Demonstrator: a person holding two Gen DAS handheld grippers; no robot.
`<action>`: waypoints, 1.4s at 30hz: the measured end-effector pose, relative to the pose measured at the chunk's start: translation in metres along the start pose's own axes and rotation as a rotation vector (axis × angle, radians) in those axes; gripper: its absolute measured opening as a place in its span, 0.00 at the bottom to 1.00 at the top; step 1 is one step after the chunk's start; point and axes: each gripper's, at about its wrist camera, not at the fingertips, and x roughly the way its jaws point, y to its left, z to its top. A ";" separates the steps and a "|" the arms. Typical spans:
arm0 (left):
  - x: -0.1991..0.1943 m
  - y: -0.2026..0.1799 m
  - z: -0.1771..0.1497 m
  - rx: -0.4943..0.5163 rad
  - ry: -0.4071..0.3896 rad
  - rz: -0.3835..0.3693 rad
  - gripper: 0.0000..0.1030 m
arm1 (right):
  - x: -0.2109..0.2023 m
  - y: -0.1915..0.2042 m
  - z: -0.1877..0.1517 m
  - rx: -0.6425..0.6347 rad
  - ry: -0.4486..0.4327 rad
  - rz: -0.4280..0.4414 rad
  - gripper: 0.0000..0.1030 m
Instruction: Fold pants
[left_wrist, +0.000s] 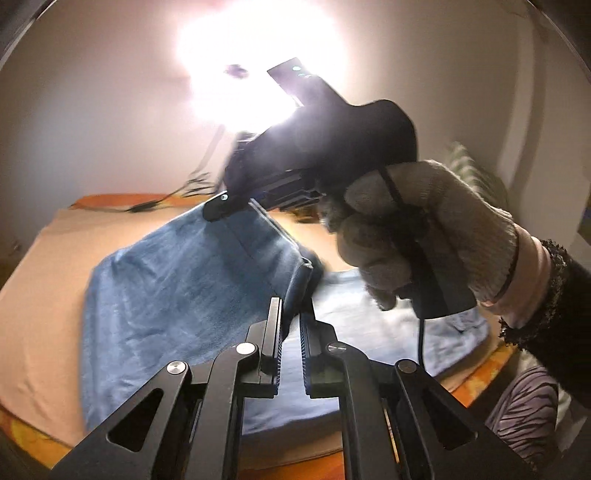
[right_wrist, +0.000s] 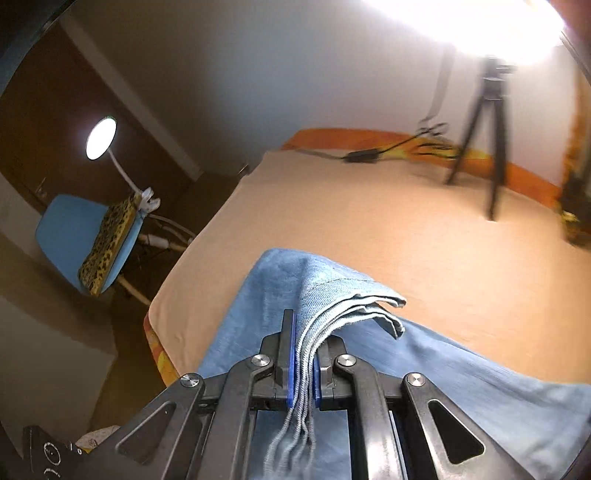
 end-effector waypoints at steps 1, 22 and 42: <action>0.004 -0.013 0.001 0.017 -0.001 -0.017 0.07 | -0.008 -0.007 -0.004 0.008 -0.010 -0.006 0.05; 0.122 -0.095 -0.018 0.264 0.243 -0.040 0.36 | -0.013 -0.185 -0.093 0.292 0.023 0.088 0.05; 0.205 -0.073 -0.026 0.266 0.353 0.058 0.54 | 0.008 -0.230 -0.075 0.365 0.079 0.278 0.41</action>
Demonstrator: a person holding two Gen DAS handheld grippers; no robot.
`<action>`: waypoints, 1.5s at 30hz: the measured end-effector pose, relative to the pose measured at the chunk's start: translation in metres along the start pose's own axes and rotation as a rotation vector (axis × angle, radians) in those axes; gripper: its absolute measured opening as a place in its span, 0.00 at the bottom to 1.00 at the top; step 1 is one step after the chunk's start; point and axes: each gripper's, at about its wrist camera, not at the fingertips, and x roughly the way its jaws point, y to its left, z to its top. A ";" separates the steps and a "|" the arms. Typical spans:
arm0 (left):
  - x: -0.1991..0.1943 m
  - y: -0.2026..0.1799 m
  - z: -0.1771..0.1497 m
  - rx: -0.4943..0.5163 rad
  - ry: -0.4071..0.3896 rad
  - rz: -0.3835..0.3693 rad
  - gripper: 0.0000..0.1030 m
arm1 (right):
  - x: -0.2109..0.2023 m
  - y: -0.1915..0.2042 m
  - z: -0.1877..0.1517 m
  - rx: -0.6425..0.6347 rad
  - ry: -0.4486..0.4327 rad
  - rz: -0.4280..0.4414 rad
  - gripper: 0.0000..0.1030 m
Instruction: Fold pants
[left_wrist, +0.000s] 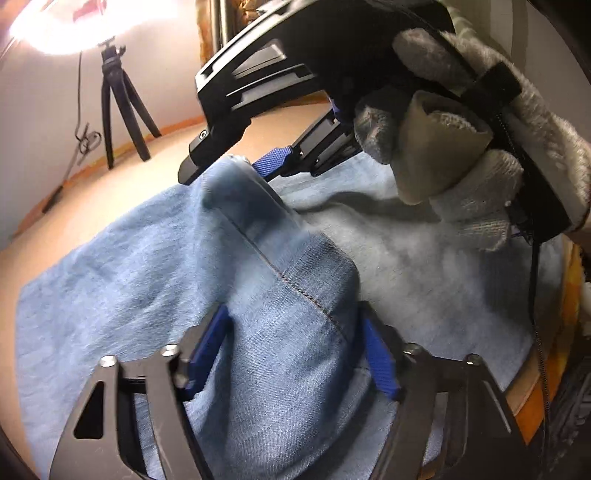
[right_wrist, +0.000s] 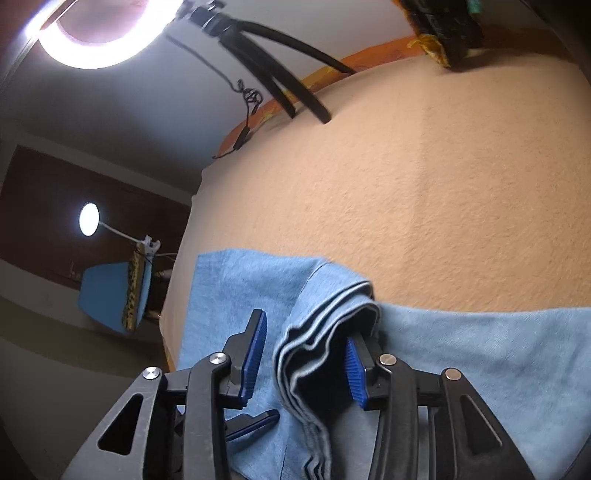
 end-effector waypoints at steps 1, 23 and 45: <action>-0.001 0.002 0.001 -0.005 -0.003 -0.011 0.48 | 0.001 -0.002 0.001 0.004 0.002 0.002 0.41; -0.079 0.036 0.022 -0.267 -0.202 -0.327 0.13 | -0.060 0.088 -0.024 -0.339 -0.279 -0.238 0.05; -0.057 -0.071 0.063 -0.110 -0.165 -0.548 0.13 | -0.207 0.011 -0.092 -0.231 -0.396 -0.535 0.05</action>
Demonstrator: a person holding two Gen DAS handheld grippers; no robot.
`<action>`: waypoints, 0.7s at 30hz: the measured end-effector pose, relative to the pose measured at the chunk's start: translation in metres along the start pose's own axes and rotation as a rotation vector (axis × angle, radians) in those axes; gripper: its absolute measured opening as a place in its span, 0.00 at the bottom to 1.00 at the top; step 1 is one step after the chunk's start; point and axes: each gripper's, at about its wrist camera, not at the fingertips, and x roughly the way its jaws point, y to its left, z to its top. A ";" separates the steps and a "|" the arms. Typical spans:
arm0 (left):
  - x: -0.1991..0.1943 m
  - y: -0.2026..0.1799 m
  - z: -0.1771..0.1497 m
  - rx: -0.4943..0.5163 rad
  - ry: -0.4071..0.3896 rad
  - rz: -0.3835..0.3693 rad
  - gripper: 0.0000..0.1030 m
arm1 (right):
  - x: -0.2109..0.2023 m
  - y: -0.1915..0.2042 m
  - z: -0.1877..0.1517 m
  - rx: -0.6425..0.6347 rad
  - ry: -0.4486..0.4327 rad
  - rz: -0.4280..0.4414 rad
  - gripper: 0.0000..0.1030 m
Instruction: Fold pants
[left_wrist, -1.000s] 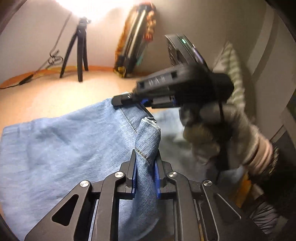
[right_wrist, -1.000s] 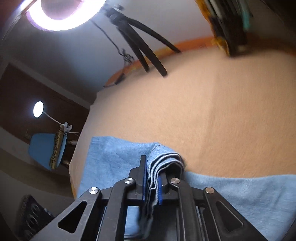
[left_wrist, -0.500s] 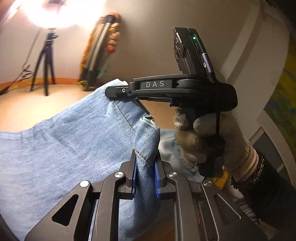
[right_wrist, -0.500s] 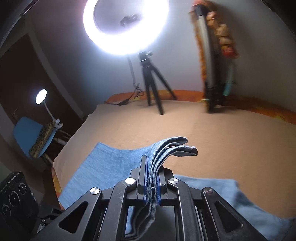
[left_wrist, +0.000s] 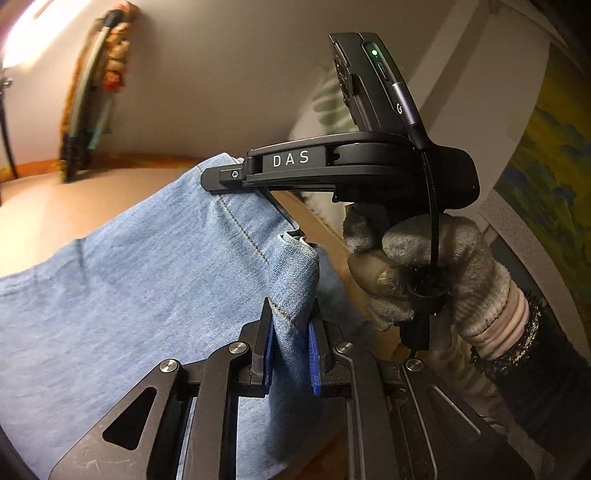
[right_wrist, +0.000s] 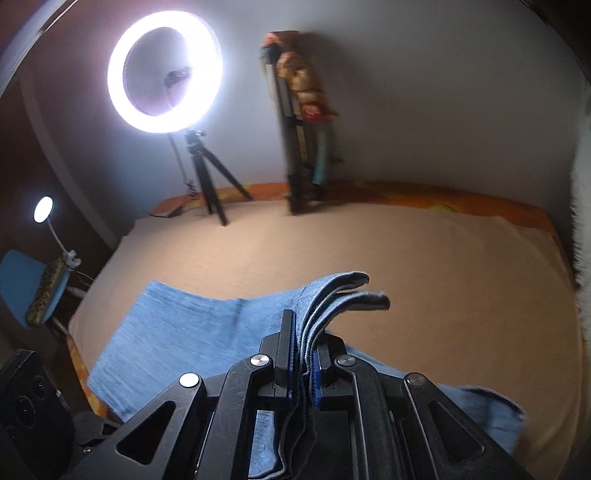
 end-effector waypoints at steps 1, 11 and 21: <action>0.005 -0.001 0.000 -0.003 0.006 -0.012 0.13 | -0.003 -0.005 -0.002 0.003 0.002 -0.009 0.05; 0.047 -0.013 0.006 -0.009 0.060 -0.115 0.13 | -0.027 -0.056 -0.026 0.035 0.023 -0.093 0.05; 0.084 0.012 0.006 -0.109 0.142 -0.207 0.13 | -0.007 -0.112 -0.061 0.250 0.103 0.004 0.35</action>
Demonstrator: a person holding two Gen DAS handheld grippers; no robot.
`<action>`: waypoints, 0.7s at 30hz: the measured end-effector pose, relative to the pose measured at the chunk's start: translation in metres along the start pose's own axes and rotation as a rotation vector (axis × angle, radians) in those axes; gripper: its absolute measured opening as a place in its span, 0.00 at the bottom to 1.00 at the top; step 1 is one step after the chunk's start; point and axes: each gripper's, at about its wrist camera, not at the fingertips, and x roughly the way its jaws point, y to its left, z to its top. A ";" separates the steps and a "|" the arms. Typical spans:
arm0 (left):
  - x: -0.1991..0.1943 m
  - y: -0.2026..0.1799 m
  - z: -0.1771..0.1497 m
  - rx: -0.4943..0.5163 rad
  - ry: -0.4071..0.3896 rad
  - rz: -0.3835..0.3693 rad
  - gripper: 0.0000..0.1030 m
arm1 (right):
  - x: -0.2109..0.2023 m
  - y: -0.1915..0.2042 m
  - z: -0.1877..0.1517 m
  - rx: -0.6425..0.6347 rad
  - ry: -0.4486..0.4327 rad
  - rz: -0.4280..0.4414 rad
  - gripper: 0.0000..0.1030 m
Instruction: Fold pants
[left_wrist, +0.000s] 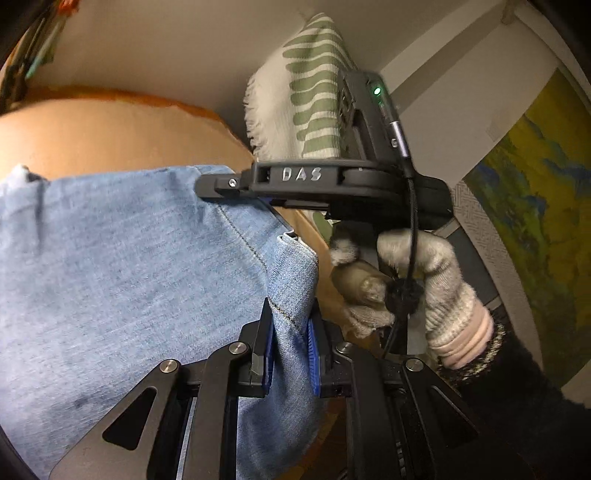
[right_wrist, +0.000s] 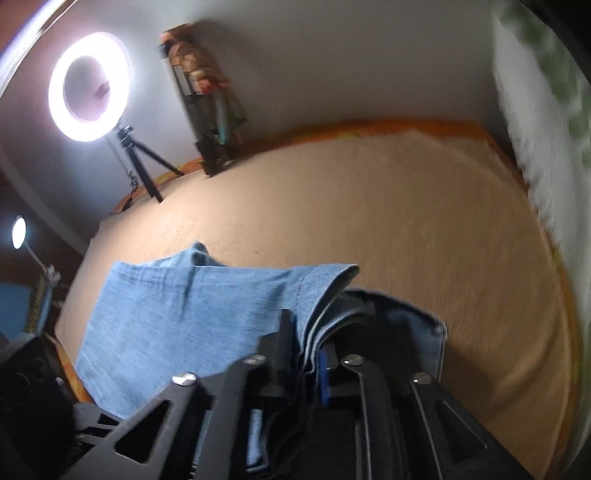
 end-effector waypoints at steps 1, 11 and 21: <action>0.001 0.001 0.002 0.002 0.005 0.002 0.13 | 0.003 -0.008 0.001 0.041 0.001 0.026 0.38; 0.024 -0.004 0.000 0.031 0.029 0.029 0.13 | 0.018 -0.025 0.015 0.186 -0.065 0.127 0.13; 0.041 -0.028 -0.007 0.096 0.134 -0.018 0.33 | 0.012 0.037 0.016 -0.284 -0.117 -0.235 0.12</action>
